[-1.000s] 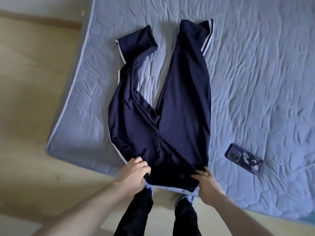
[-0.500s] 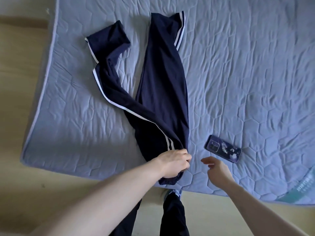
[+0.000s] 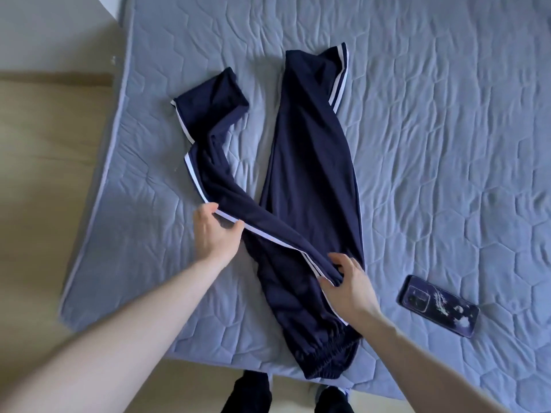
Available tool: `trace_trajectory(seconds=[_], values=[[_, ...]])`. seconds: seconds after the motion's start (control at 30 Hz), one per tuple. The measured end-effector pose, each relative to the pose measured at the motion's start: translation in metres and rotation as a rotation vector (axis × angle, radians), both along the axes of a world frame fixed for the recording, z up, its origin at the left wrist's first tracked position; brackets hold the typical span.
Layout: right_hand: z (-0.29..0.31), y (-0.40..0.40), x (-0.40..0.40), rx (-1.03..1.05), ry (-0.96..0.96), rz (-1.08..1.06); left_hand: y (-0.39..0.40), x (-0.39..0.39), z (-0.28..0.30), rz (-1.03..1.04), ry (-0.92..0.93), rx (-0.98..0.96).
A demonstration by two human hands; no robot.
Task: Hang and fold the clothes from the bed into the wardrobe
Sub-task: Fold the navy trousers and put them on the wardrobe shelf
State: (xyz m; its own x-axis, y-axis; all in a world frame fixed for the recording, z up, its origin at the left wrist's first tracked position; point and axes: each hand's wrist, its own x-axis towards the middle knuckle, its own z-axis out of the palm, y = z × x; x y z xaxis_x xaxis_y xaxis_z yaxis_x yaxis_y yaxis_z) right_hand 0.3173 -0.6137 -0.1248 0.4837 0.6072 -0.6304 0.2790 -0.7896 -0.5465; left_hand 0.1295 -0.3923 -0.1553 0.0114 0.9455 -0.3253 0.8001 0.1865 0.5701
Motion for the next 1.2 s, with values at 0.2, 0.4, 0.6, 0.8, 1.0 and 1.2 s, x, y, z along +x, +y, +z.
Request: trace_trajectory(seconds=[0.2, 0.4, 0.6, 0.8, 1.0, 1.2], values=[[-0.041, 0.061, -0.007, -0.103, -0.035, 0.195, 0.106, 0.005, -0.023, 0.302, 0.045, -0.253], [-0.062, 0.035, 0.004, -0.185, -0.083, 0.105, 0.128, 0.048, -0.014, 0.285, -0.179, -0.181], [-0.046, -0.004, 0.030, -0.102, 0.042, -0.190, 0.097, 0.143, 0.042, -0.247, -0.266, 0.199], [-0.047, -0.022, 0.045, -0.216, 0.063, -0.186, 0.052, 0.230, 0.021, -0.740, -0.116, 0.017], [-0.051, -0.009, 0.045, -0.208, -0.089, -0.118, 0.042, 0.226, -0.012, -0.385, -0.168, -0.604], [-0.065, 0.035, 0.056, -0.015, -0.134, -0.086, 0.110, 0.191, -0.023, 0.289, -0.273, -0.391]])
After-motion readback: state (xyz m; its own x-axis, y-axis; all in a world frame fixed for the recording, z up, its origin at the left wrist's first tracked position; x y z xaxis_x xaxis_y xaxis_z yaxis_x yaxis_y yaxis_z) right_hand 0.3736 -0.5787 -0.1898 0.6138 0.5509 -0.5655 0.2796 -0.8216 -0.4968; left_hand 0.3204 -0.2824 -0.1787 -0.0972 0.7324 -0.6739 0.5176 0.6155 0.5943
